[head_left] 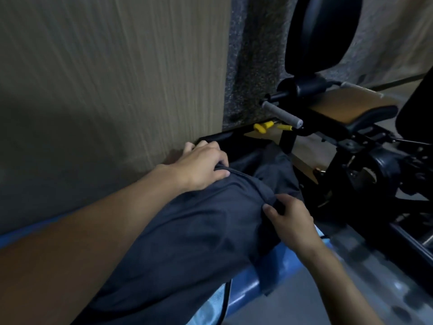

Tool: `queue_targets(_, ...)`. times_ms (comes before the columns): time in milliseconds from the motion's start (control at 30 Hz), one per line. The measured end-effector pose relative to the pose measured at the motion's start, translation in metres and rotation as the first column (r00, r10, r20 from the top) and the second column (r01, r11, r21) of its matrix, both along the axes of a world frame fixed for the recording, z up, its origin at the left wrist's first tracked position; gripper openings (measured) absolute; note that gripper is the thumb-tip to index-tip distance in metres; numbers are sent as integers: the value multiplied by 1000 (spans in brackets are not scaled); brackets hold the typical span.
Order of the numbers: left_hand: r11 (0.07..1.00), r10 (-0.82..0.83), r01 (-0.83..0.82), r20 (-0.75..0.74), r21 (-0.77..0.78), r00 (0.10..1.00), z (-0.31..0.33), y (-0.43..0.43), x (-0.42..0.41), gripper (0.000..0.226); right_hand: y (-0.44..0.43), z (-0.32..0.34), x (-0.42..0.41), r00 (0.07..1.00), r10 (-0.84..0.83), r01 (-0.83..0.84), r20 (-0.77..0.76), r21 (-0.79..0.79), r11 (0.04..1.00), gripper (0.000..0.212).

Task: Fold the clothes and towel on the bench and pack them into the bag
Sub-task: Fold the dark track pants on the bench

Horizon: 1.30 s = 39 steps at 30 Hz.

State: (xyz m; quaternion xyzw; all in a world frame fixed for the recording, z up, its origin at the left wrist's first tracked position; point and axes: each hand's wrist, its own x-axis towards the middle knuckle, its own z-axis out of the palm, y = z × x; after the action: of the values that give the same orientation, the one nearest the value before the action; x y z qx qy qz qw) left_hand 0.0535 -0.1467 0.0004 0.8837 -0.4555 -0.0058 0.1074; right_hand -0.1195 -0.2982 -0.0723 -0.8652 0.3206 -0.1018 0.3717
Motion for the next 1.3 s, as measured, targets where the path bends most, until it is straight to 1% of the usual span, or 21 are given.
queue_targets(33,1000,-2,2,7,-5,1000,0,-1,0,14,-2,1,-2,1000,-7,6,30,26,1000,14)
queue_targets(133,1000,-20,20,-19,-17,1000,2,-7,-1,11,-6,4,-15,993,-24,16,118,68,998,19)
queue_targets(200,998,-52,50,-65,-23,997,3,-17,-7,13,-12,8,-27,985,-60,52,159,51,997,15)
queue_targets(300,993,-106,97,-157,-64,982,2,-37,-20,13,-19,13,-46,967,-163,152,194,70,986,7)
queue_targets(333,992,-111,99,-179,-72,978,0,-41,-24,13,-21,13,-50,967,-178,167,182,77,983,3)
queue_targets(367,992,-109,96,-193,-77,975,-2,-44,-27,14,-21,12,-53,969,-190,179,158,79,981,4)
queue_targets(433,991,-101,81,-193,-109,976,-9,-42,-28,16,-20,9,-54,976,-198,192,91,78,978,12)
queue_targets(500,981,-85,57,-148,-187,985,-16,-29,-24,23,-19,8,-52,982,-182,180,48,51,982,20)
queue_targets(533,971,-63,34,-117,-235,991,-19,-18,-21,28,-19,8,-50,985,-172,173,32,-19,985,23)
queue_targets(567,959,-31,1,-103,-284,994,-22,-5,-15,30,-18,9,-47,987,-163,164,16,-124,979,27)
queue_targets(633,930,43,-84,-120,-357,992,-28,27,-3,26,-13,16,-37,993,-111,120,47,-322,939,34)
queue_targets(667,920,82,-126,-134,-371,988,-32,45,3,22,-8,22,-29,995,-49,77,83,-382,921,34)
queue_targets(733,918,143,-186,-145,-351,979,-41,79,14,23,8,31,-9,984,125,-50,124,-482,875,28)
queue_targets(800,930,172,-207,-139,-304,975,-48,103,21,24,26,37,15,955,269,-158,121,-559,814,25)
queue_targets(867,927,183,-224,-158,-302,970,-53,116,25,26,43,42,37,929,357,-233,101,-590,773,29)
queue_targets(933,913,192,-252,-207,-322,959,-55,121,29,33,57,49,56,908,412,-296,71,-587,754,37)
queue_targets(1067,897,215,-300,-273,-324,938,-61,120,41,38,72,48,80,904,428,-356,3,-550,756,43)
queue_targets(1133,872,200,-322,-332,-368,922,-60,117,45,34,77,41,83,914,405,-336,-7,-569,750,41)
queue_targets(1200,870,169,-314,-367,-381,915,-57,115,49,20,80,35,86,920,392,-331,-28,-591,736,38)
queue_targets(1233,871,156,-306,-376,-383,913,-56,114,50,12,80,33,87,919,394,-331,-29,-601,728,34)
queue_targets(1300,855,147,-316,-391,-412,908,-54,113,52,13,81,32,91,914,406,-309,18,-617,724,21)
